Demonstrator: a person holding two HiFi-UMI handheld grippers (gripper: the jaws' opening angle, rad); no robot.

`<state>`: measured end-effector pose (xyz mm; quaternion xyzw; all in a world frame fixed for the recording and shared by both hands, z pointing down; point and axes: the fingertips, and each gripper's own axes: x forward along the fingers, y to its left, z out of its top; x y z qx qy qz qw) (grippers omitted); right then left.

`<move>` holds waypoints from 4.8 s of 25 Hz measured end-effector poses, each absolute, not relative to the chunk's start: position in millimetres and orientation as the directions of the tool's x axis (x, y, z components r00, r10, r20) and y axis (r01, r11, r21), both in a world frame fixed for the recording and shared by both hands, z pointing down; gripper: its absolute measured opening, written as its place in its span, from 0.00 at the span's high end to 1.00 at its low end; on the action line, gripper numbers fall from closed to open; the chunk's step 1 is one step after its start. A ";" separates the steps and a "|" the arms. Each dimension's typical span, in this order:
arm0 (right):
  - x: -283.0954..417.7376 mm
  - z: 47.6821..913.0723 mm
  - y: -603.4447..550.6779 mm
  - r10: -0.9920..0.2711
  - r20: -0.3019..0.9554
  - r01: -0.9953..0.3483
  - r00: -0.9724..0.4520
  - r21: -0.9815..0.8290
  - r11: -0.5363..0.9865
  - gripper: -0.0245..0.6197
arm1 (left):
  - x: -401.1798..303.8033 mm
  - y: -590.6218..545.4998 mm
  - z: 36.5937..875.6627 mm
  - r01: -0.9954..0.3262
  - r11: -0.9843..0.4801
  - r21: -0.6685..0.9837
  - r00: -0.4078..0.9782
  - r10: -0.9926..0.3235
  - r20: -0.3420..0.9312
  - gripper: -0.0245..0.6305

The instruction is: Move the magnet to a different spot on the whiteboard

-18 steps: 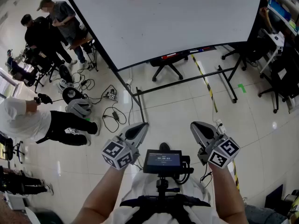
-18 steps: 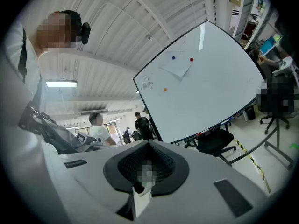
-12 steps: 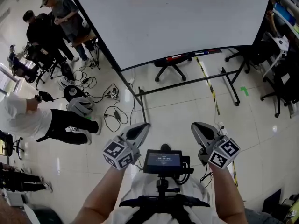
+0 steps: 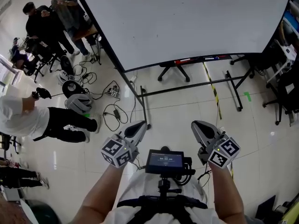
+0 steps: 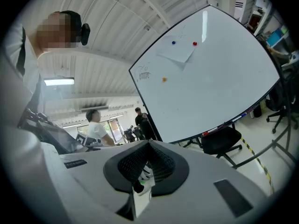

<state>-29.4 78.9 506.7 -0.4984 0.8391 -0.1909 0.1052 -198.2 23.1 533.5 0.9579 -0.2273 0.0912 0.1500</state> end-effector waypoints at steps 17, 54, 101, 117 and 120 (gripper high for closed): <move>6.4 483.3 -35.2 -0.905 0.026 -0.852 -0.425 -0.350 0.390 0.91 | -165.3 -101.8 518.4 -0.412 -0.878 0.243 0.909 -0.377 0.179 0.92; 85.1 451.8 -197.0 -0.806 -0.036 -0.745 -0.590 -0.361 0.561 0.91 | -73.1 -235.7 458.0 -0.535 -0.836 0.118 0.841 -0.514 0.172 0.92; 136.4 409.5 -283.7 -0.651 -0.198 -0.592 -0.733 -0.287 0.753 0.91 | 36.3 -326.2 256.7 -0.503 -0.365 -0.783 0.559 -0.829 0.027 0.87; 155.1 415.5 -286.3 -0.674 -0.187 -0.613 -0.715 -0.294 0.733 0.91 | 41.0 -346.5 234.8 -0.452 -0.279 -0.847 0.487 -0.873 0.027 0.82; 159.5 417.3 -286.5 -0.677 -0.183 -0.617 -0.713 -0.297 0.729 0.91 | 43.9 -346.3 232.2 -0.444 -0.259 -0.857 0.479 -0.878 0.017 0.77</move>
